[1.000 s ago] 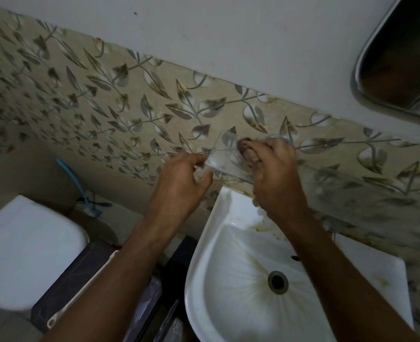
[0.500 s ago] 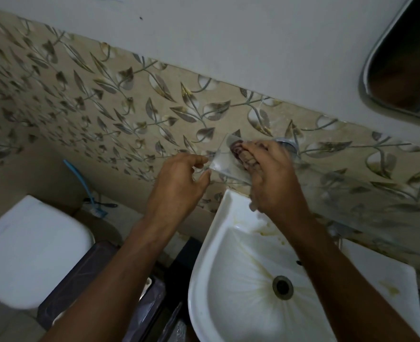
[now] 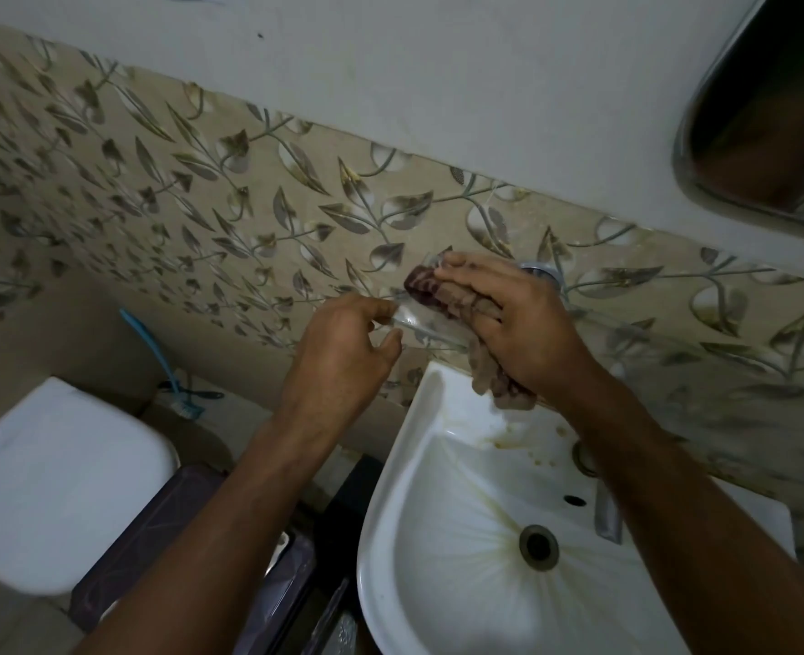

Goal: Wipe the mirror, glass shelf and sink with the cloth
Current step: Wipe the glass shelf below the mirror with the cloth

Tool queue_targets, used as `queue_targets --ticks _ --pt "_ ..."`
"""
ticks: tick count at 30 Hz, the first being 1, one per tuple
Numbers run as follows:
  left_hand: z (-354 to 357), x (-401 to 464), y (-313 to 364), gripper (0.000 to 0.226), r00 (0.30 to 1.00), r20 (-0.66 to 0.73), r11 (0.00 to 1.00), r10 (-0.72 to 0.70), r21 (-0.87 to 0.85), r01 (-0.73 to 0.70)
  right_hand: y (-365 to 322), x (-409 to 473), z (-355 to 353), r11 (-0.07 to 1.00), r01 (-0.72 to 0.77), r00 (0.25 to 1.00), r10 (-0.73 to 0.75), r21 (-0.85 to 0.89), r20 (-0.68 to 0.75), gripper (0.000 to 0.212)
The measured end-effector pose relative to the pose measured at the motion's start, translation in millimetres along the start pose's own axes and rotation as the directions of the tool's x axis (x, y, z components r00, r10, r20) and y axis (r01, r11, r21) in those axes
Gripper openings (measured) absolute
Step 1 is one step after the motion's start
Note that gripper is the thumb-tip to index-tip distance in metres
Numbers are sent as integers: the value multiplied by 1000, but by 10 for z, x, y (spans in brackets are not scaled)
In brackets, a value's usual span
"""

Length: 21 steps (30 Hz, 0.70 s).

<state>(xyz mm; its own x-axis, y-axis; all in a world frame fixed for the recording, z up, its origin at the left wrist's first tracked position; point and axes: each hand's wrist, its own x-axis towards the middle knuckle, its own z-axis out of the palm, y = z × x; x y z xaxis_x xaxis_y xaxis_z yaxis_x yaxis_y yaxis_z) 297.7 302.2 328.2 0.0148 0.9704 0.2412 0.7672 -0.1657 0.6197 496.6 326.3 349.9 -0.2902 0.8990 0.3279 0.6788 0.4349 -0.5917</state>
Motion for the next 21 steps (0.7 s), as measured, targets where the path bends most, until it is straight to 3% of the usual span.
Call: queue_targets --ticks 3,5,10,15,21 --pt "-15 -13 10 32 1000 1 1000 -3 0 3 -4 151 112 996 -56 996 51 -69 -67 47" --pt "-25 -7 19 31 1000 -2 1000 -3 -5 3 -142 104 197 993 -100 995 99 -63 -12 47" --pt "-60 -4 24 21 999 30 999 -35 -13 36 -305 -176 199 999 42 988 -40 -9 152 54" --pt "-101 -49 38 24 994 29 993 -109 -35 110 -165 120 185 988 -126 992 126 -91 -8 57" --pt "-138 -27 98 21 995 22 996 -94 -4 94 -432 -156 373 999 22 1000 -21 -46 15 47"
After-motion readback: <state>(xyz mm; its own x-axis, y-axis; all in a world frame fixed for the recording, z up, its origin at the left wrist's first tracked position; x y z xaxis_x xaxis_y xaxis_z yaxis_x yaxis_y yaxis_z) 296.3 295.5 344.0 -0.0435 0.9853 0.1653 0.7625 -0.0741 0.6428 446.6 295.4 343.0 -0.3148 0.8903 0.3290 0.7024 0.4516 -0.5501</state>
